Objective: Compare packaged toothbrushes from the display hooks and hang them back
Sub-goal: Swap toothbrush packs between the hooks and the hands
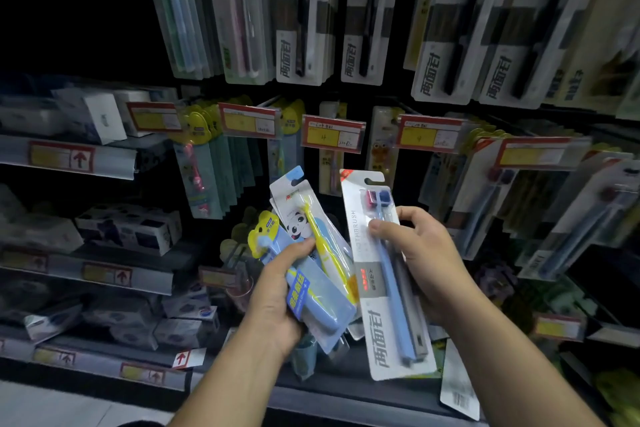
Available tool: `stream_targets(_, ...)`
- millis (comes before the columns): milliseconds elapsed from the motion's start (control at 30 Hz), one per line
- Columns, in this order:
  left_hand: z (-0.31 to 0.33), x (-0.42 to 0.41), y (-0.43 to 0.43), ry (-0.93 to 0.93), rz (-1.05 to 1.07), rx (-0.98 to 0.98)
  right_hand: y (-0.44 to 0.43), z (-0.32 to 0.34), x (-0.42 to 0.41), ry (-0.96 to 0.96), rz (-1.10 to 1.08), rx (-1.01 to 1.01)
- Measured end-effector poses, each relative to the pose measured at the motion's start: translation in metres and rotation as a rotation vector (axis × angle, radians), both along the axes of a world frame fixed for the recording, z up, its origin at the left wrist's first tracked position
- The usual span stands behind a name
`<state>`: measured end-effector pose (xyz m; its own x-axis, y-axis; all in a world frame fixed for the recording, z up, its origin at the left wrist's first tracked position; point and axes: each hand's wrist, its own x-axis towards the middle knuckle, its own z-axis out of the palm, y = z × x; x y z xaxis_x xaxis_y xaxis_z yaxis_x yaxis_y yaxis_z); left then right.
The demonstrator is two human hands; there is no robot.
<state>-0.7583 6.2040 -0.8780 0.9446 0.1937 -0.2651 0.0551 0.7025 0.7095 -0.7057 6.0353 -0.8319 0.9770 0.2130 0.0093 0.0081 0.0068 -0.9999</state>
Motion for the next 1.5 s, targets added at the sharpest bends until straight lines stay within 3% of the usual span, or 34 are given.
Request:
stream_targets(167, -0.003, 0.000, 0.004, 0.013, 0.033, 0.027, -0.004, 0.001, 0.004, 0.072, -0.055, 0.082)
stream_targets(400, -0.004, -0.008, 0.018, -0.012, 0.075, 0.043, -0.010, 0.005, 0.009, 0.337, 0.019, 0.272)
stream_targets(667, 0.008, -0.030, 0.042, -0.024, 0.129, 0.059, -0.014, 0.009, 0.002, 0.270, 0.033, 0.221)
stream_targets(867, 0.018, -0.050, 0.054, -0.072, 0.154, 0.046, -0.016, 0.014, -0.010, 0.359, 0.120, 0.272)
stream_targets(1067, 0.031, -0.066, 0.059, -0.124, 0.188, 0.025, -0.017, 0.025, -0.027, 0.195, 0.270, -0.028)
stream_targets(1200, 0.041, -0.080, 0.058, -0.122, 0.176, 0.038, -0.011, 0.022, -0.033, 0.028, 0.200, -0.220)
stream_targets(1500, 0.094, -0.098, 0.058, -0.208, 0.086, 0.049, -0.007, 0.050, -0.057, -0.092, 0.204, -0.244)
